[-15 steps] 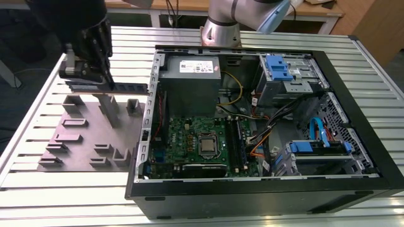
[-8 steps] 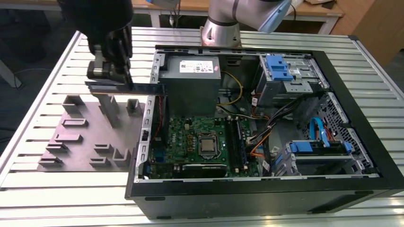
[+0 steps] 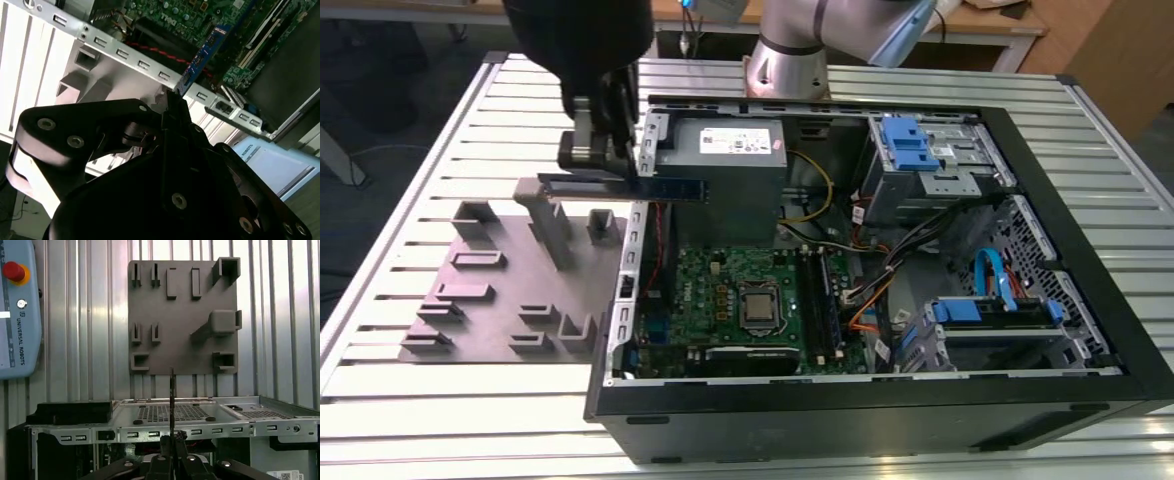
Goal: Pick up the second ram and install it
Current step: 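Pick up the second ram and move it above second insertion slot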
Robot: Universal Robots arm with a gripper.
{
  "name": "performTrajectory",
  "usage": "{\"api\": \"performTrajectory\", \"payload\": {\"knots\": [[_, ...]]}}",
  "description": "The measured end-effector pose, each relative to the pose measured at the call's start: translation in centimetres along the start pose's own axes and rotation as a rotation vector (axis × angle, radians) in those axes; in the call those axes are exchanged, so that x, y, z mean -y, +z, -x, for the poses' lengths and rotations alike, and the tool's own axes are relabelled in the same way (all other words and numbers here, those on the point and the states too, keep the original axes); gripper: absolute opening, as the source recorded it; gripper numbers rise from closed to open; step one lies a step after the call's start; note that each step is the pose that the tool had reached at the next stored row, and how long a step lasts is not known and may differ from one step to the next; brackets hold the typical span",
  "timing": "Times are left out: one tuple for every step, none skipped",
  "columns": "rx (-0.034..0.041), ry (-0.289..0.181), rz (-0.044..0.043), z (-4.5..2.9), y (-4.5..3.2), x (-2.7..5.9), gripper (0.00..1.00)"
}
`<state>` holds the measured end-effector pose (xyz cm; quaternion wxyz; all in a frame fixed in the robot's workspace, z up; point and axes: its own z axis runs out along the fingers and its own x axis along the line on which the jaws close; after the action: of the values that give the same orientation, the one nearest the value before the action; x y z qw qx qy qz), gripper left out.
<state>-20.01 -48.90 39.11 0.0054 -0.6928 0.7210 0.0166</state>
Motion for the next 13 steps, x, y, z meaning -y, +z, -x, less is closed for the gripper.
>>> {"api": "performTrajectory", "payload": {"knots": [[-0.0001, 0.000, 0.0003, 0.02, 0.00, 0.36, 0.14], [-0.0001, 0.000, 0.0006, 0.03, 0.00, 0.70, 0.14], [0.0000, 0.000, 0.0008, 0.04, 0.01, 1.02, 0.14], [0.0000, 0.000, 0.0009, 0.05, 0.02, 1.34, 0.14], [0.0000, 0.000, 0.0013, 0.07, 0.02, 1.70, 0.14], [-0.0001, 0.000, 0.0015, 0.08, 0.02, 2.03, 0.14], [-0.0001, 0.000, 0.0017, 0.10, 0.03, 2.37, 0.14], [-0.0001, 0.000, 0.0020, 0.11, 0.03, 2.72, 0.14], [-0.0001, 0.000, 0.0022, 0.12, 0.03, 3.06, 0.14], [-0.0002, 0.000, 0.0025, 0.13, 0.03, 3.40, 0.14], [-0.0001, 0.000, 0.0027, 0.15, 0.03, 3.74, 0.14], [-0.0001, 0.000, 0.0029, 0.16, 0.03, 4.05, 0.14], [-0.0001, 0.000, 0.0031, 0.17, 0.03, 4.35, 0.14]]}}
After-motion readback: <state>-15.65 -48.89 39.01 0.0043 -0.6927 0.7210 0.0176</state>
